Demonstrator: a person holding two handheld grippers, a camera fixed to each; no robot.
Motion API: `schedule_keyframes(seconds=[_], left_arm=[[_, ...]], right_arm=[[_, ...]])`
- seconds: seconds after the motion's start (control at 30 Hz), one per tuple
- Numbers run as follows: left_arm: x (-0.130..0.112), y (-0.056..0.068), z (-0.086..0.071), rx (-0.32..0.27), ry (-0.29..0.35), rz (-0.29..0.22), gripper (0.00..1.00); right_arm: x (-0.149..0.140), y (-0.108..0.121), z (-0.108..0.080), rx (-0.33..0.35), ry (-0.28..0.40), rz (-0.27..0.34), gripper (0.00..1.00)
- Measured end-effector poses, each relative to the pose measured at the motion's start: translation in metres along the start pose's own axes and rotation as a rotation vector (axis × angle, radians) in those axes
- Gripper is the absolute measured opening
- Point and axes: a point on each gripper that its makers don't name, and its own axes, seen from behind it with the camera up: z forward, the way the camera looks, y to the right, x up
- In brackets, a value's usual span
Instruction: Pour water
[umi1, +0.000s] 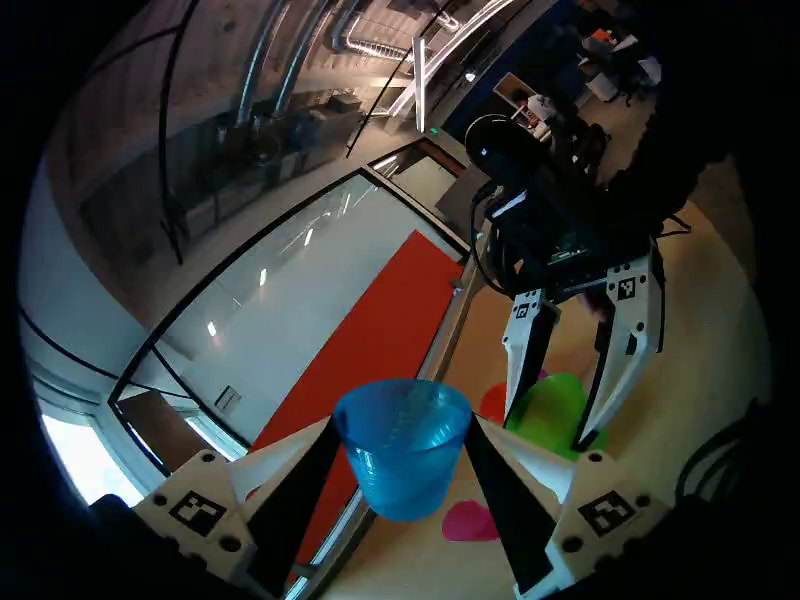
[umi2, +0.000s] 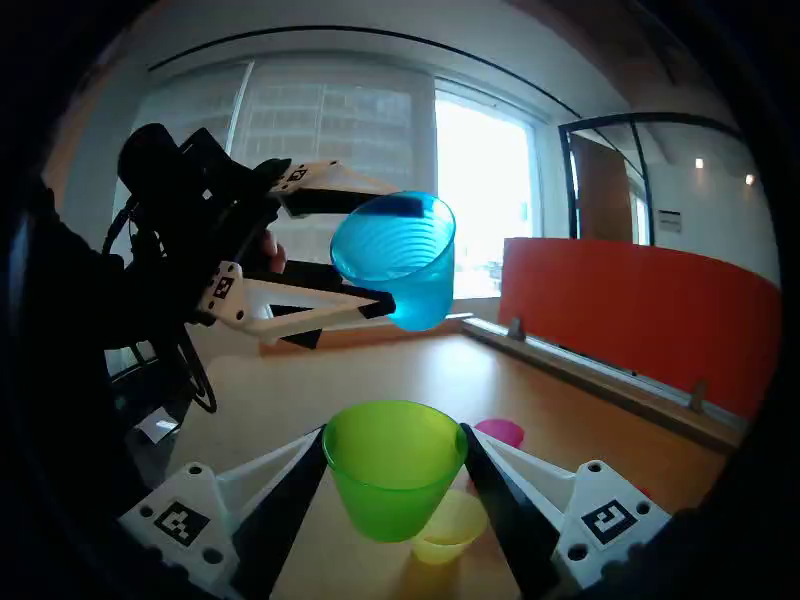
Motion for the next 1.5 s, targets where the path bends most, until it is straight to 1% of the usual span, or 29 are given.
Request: schedule_keyframes(seconds=[0.47, 0.77, 1.1, 1.5], left_arm=[[0.0010, 0.0014, 0.0028, 0.004, 0.000, 0.028, 0.86], [0.0014, 0.0003, 0.0047, 0.008, 0.002, 0.043, 0.86], [0.0023, -0.0001, 0.0048, 0.012, 0.005, 0.048, 0.86], [0.0005, 0.0054, 0.0050, 0.008, 0.003, 0.058, 0.86]], right_arm=[[-0.0005, -0.0007, -0.0024, 0.004, 0.001, 0.004, 0.95], [-0.0005, -0.0035, -0.0043, 0.011, -0.001, 0.002, 0.95], [0.0004, -0.0045, -0.0039, 0.014, -0.005, 0.000, 0.95], [0.0009, -0.0064, -0.0042, 0.020, -0.004, -0.003, 0.95]])
